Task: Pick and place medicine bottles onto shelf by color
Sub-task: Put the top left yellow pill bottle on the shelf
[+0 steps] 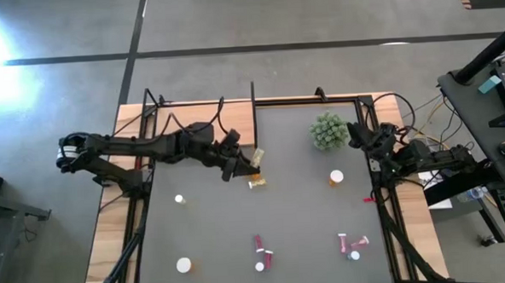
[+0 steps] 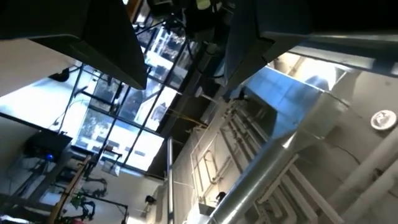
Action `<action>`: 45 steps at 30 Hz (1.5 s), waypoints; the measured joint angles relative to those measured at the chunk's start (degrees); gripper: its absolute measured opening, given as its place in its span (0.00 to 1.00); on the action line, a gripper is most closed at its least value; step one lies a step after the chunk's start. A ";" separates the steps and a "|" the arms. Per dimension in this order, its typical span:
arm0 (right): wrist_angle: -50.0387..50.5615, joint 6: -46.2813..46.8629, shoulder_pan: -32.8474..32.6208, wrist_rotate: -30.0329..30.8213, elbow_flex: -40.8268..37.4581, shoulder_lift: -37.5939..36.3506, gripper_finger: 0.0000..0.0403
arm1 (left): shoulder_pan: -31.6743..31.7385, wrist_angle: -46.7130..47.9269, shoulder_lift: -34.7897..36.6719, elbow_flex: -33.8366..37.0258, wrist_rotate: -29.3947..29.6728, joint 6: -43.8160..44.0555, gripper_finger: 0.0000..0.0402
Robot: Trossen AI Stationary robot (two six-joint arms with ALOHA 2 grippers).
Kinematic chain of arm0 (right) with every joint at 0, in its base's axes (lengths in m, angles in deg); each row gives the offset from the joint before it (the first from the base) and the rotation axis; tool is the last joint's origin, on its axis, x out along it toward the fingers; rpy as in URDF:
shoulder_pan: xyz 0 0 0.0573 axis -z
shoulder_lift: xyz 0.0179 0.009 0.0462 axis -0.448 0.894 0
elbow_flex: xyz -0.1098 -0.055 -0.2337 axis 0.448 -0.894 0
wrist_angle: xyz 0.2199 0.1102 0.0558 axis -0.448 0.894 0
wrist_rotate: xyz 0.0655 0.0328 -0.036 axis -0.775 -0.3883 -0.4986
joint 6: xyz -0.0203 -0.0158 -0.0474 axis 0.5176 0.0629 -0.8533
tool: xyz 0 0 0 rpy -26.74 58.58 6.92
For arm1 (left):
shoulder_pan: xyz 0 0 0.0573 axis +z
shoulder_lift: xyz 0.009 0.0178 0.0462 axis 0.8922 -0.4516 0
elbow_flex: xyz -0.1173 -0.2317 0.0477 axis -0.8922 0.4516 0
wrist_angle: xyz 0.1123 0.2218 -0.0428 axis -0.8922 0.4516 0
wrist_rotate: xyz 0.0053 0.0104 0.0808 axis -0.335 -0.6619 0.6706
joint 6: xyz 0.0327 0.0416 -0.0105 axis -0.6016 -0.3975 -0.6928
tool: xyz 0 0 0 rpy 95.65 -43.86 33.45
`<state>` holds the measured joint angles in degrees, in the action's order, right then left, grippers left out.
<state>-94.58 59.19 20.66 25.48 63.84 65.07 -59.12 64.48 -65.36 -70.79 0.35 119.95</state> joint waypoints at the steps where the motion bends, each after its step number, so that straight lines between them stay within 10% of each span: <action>1: 0.04 0.05 0.00 -0.06 0.06 0.00 0.51 | -0.14 0.01 0.00 0.00 -0.01 -0.15 0.27; 10: 14.38 -5.82 -0.02 -6.16 13.88 7.66 0.51 | -0.46 -0.07 0.00 0.00 0.00 0.21 0.27; 24: 47.07 -18.53 -0.02 -28.23 51.15 43.07 0.51 | -0.43 0.28 0.00 0.00 -0.82 0.27 0.27; 45: 59.97 -31.48 0.00 -28.55 76.24 68.04 0.51 | -3.14 0.28 0.00 0.00 -2.86 0.24 0.27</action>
<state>-34.61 27.70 20.66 -3.07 140.07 133.10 -62.27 64.76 -65.36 -70.79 -2.50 120.19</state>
